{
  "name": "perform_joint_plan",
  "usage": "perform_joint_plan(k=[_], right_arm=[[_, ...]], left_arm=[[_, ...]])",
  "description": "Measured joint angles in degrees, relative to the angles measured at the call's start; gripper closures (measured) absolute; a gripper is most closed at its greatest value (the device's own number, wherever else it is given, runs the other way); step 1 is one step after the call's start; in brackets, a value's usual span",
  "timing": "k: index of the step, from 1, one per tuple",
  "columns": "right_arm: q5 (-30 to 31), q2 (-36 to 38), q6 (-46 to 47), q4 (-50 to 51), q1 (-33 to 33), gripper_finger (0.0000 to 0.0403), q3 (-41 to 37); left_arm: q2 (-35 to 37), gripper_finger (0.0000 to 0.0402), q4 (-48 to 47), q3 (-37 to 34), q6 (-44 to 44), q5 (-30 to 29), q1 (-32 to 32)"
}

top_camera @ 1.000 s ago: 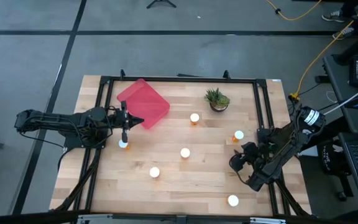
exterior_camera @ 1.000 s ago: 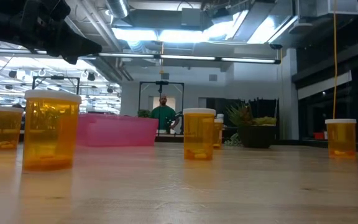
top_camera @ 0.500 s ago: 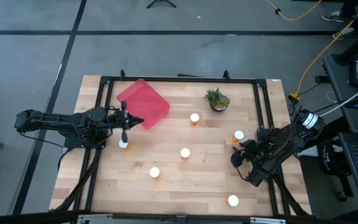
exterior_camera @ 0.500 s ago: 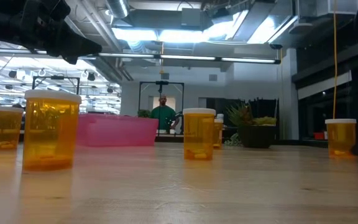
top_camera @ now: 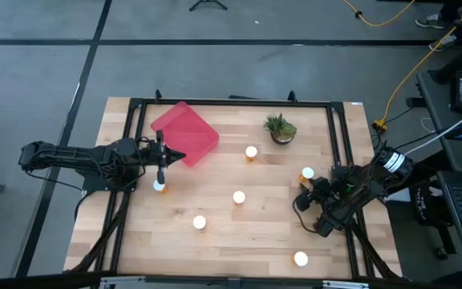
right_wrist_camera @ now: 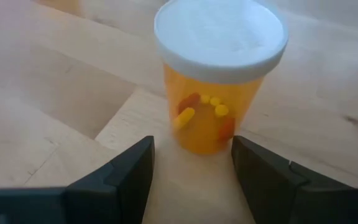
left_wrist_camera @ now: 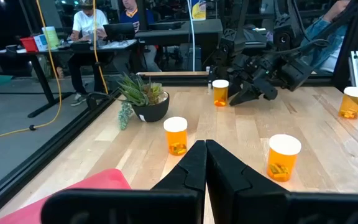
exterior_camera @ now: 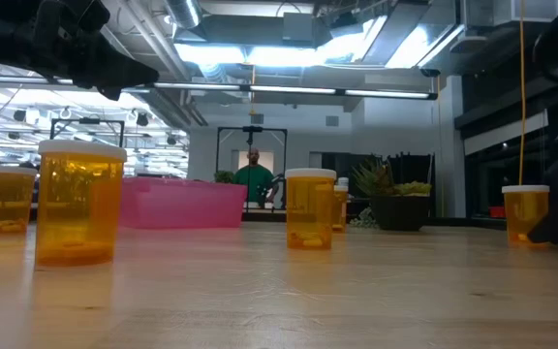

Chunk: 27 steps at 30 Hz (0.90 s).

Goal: Pick and place pill bottles into a basket
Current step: Put the orange pill bottle into the red container

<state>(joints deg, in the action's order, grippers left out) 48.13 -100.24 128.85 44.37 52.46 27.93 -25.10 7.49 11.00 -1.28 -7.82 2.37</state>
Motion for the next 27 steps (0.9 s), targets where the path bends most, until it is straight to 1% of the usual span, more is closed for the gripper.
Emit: perform_joint_plan(k=[6, 13, 27], right_arm=[[0.14, -0.07, -0.40, -0.06, -0.19, 0.0183, 0.44], [1.70, -0.07, -0.14, -1.43, -1.18, 0.0182, 0.96], [1.89, -0.05, -1.89, -1.73, -2.31, 0.0182, 0.85]], left_arm=[[-0.01, 0.0400, 0.01, 0.00, 0.00, -0.01, -0.01], [0.00, 0.0400, 0.00, 0.00, 0.00, -0.07, 0.00], [0.00, 0.0400, 0.02, 0.00, 0.00, -0.19, 0.00]])
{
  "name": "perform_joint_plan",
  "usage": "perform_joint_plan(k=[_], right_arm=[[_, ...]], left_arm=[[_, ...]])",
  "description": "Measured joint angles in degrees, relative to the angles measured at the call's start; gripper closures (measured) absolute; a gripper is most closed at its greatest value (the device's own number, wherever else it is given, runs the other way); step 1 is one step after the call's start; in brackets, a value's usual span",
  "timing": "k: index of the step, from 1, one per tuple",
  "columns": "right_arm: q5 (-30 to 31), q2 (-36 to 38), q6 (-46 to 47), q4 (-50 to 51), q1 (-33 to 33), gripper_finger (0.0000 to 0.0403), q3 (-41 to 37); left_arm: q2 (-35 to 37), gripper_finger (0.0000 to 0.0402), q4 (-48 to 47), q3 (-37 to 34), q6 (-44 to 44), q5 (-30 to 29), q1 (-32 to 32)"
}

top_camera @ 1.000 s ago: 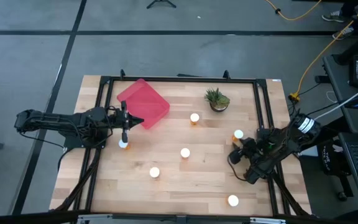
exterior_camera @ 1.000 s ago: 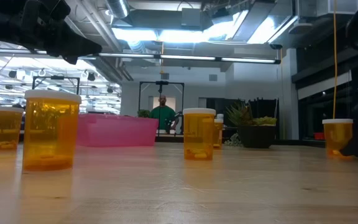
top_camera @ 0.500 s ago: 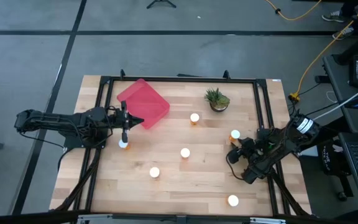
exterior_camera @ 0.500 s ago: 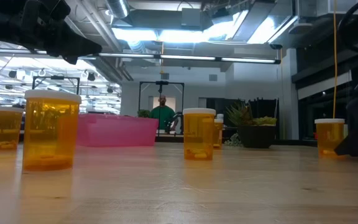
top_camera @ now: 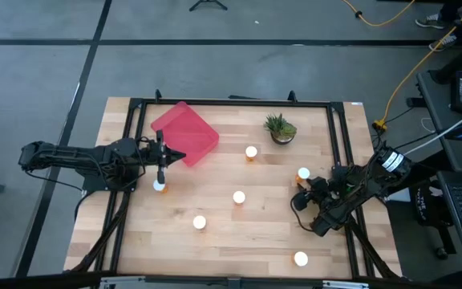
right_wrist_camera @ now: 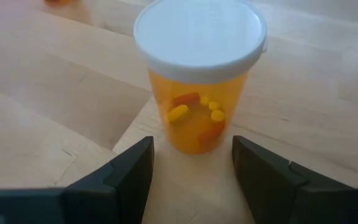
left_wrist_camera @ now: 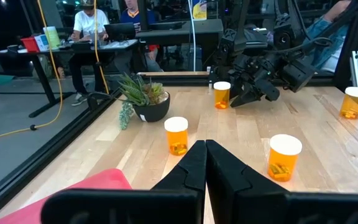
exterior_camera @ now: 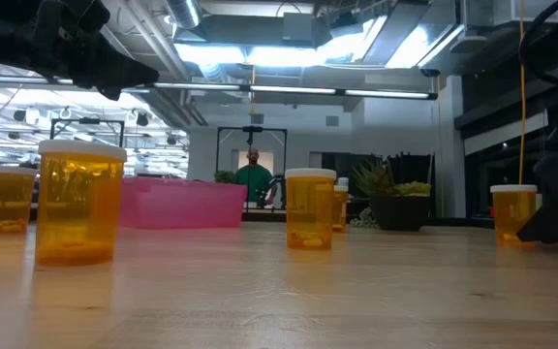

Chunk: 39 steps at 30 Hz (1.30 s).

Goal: Pick and place pill bottles into a basket
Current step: Put the orange pill bottle into the red container

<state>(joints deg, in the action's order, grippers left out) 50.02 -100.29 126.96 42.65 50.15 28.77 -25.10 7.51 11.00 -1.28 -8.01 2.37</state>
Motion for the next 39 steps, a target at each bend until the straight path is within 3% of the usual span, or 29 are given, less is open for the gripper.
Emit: perform_joint_plan(k=[15, 27, 32, 39], right_arm=[[-0.20, 0.02, -0.18, 0.33, 0.00, 0.0183, -0.02], [-0.53, 0.02, -0.12, 0.75, -0.02, 0.0222, -0.09], [-0.25, 0.04, -0.16, 0.41, -0.02, 0.0196, -0.09], [0.32, 0.09, -0.96, 0.00, 0.00, 0.0119, 0.00]], left_arm=[[0.00, 0.0400, 0.00, 0.00, 0.00, 0.00, 0.00], [0.00, 0.0400, 0.00, 0.00, 0.00, 0.00, 0.00], [0.00, 0.0400, 0.00, 0.00, 0.00, 0.01, -0.02], [0.00, 0.0400, 0.00, 0.00, 0.00, 0.00, -0.02]])
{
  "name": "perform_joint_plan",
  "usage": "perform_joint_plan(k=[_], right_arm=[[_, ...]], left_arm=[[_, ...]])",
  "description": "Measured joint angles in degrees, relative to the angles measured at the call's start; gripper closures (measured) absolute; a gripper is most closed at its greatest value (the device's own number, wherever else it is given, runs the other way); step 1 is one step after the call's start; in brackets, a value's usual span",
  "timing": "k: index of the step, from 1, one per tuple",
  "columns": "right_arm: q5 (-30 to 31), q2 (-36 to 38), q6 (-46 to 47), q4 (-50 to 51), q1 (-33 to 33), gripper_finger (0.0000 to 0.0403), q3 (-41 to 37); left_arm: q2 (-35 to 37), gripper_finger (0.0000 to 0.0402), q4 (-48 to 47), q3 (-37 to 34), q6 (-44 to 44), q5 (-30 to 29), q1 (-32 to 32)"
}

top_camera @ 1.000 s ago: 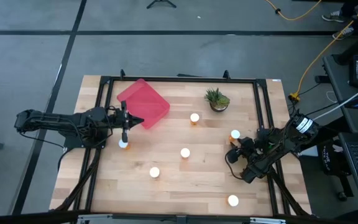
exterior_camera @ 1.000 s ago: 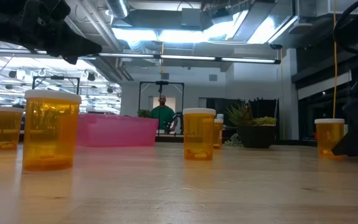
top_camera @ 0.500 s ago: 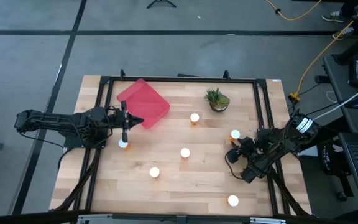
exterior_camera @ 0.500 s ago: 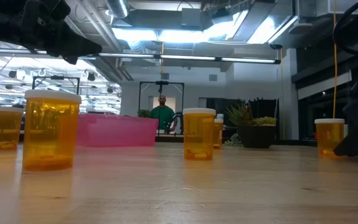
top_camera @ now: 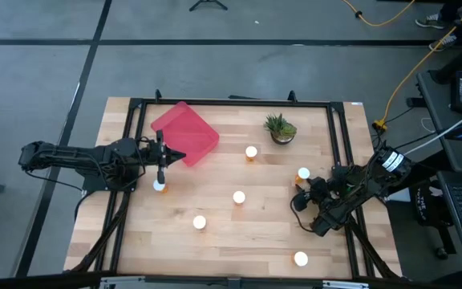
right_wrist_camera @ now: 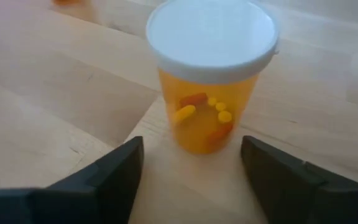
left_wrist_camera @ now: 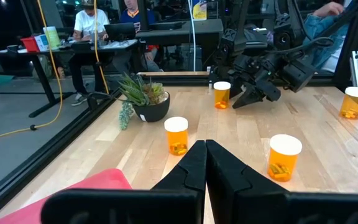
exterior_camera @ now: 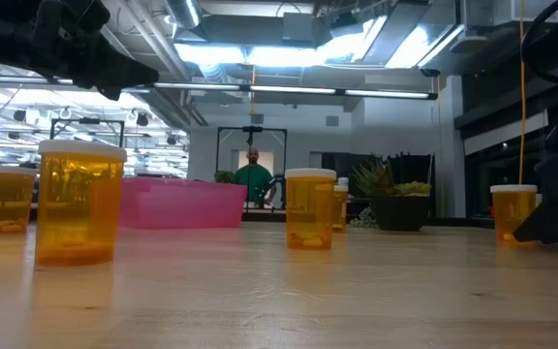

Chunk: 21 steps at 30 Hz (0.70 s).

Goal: Pick and place pill bottles into a basket
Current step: Put the orange pill bottle into the red container

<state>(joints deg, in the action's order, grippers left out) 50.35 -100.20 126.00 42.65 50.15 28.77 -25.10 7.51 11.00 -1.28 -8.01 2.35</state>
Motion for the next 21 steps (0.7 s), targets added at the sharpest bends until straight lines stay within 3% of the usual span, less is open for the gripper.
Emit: perform_joint_plan(k=[6, 21], right_arm=[[-0.04, 0.00, -0.29, -0.08, -0.08, 0.0080, 0.00], [0.83, 0.00, -3.35, -1.22, -3.59, 0.0077, -0.07]], left_arm=[[0.00, 0.0400, 0.00, 0.00, 0.00, 0.02, 0.00], [-0.02, 0.0400, 0.00, 0.00, 0.00, 0.02, 0.01]])
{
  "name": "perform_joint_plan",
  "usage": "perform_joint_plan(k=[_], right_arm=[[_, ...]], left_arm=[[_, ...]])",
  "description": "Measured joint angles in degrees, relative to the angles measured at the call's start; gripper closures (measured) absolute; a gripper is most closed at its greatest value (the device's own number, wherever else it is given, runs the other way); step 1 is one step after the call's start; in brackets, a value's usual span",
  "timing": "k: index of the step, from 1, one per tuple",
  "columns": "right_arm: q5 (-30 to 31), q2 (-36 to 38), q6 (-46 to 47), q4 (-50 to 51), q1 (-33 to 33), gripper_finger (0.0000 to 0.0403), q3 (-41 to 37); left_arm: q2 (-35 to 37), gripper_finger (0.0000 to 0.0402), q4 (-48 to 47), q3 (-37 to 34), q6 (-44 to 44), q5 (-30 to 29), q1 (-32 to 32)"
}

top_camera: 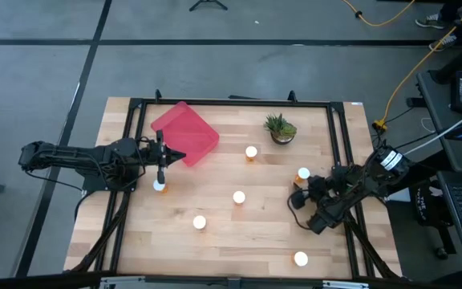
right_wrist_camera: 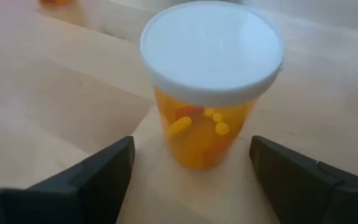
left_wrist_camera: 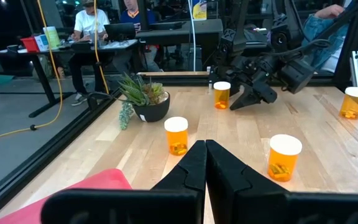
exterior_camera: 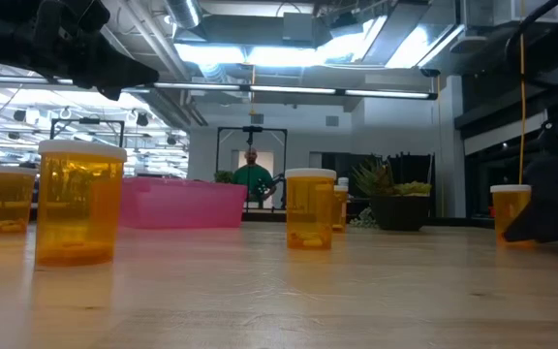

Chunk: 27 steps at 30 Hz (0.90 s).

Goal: Pick and place pill bottles into a basket
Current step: Put the orange pill bottle into the red container

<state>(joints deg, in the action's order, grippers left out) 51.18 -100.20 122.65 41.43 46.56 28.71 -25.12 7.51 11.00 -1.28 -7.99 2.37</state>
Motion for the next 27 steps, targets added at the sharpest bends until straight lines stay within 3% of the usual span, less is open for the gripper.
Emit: perform_joint_plan(k=[17, 27], right_arm=[[2.99, -0.04, -6.06, -2.81, -6.14, 0.0077, -0.11], [3.09, -0.04, -6.34, -2.67, -6.51, 0.0088, -0.31]], left_arm=[[0.02, 0.0400, 0.00, 0.00, 0.00, 0.00, 0.00], [0.00, 0.0400, -0.02, 0.00, 0.00, 0.00, 0.00]])
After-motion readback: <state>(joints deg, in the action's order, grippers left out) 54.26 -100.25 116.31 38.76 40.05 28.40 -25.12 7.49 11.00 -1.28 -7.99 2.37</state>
